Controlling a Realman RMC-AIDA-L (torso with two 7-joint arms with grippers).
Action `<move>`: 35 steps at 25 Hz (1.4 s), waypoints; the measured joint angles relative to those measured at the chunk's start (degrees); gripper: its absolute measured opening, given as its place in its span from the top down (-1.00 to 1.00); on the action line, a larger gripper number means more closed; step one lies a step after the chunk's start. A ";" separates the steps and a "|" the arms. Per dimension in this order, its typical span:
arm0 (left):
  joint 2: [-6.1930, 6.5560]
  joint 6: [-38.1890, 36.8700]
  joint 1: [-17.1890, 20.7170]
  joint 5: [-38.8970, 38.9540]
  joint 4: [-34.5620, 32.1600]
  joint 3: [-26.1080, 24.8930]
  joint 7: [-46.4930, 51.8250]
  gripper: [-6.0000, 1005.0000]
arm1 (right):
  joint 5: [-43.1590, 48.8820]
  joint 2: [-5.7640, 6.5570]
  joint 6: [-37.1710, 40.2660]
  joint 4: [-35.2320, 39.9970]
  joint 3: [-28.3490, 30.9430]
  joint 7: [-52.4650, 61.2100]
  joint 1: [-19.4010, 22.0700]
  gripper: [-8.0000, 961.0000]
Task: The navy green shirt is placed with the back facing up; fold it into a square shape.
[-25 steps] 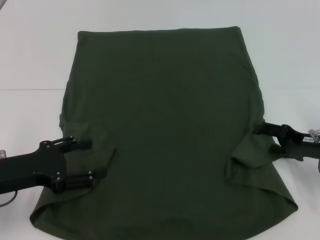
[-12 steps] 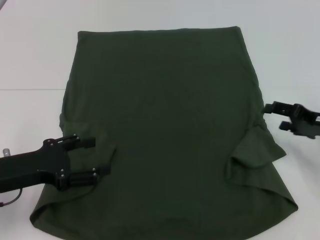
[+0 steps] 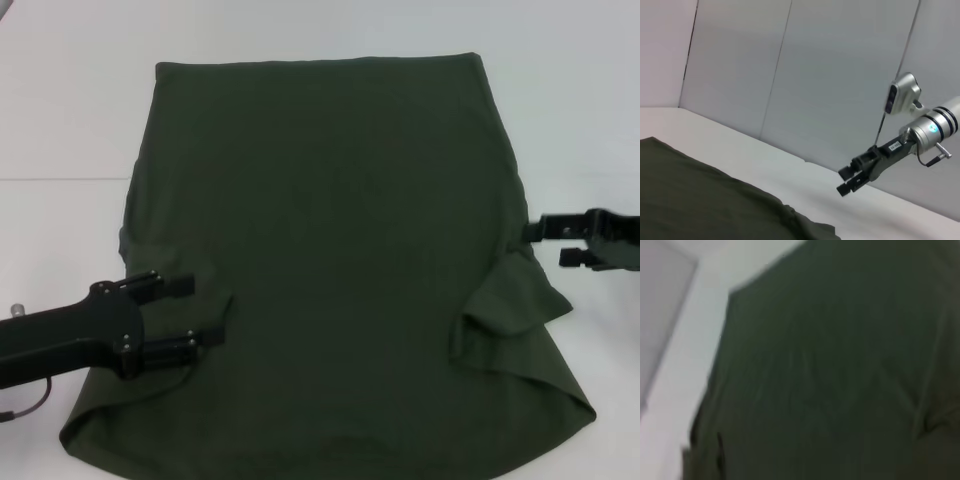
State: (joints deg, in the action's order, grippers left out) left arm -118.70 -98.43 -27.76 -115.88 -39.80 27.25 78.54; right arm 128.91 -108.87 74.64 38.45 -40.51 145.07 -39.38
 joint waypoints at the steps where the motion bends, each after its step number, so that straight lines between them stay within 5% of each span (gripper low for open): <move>1: 0.04 0.00 0.03 0.01 0.11 0.00 0.27 -0.74 | 2.05 -0.19 0.84 1.61 -1.38 1.08 -0.45 -0.87; 8: 1.02 -0.31 0.09 0.04 1.34 0.03 2.79 -0.74 | 17.57 -2.28 11.57 13.95 -6.05 9.15 -5.78 -0.87; 16: 2.05 0.30 -0.64 -0.57 1.49 0.35 4.21 -0.74 | 36.62 -5.17 16.93 15.03 -6.60 17.66 -14.58 -0.87; 27: 2.11 0.06 -0.50 -1.97 1.24 0.71 4.90 -0.74 | 34.53 -7.92 10.38 9.54 -6.90 21.92 -15.02 -0.87; 30: 2.12 -0.09 -0.45 -2.23 1.08 0.70 4.85 -0.74 | 34.43 -9.19 8.17 9.62 -9.56 21.35 -15.12 -0.87; 35: 2.25 -0.05 -0.47 -2.24 1.11 0.70 4.90 -0.74 | 34.52 -9.49 5.29 10.53 -16.20 16.99 -14.45 -0.87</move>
State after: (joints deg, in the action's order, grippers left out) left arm -116.45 -98.47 -28.23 -118.13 -38.69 27.95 83.44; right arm 163.43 -118.35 79.93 48.98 -56.71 162.06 -53.83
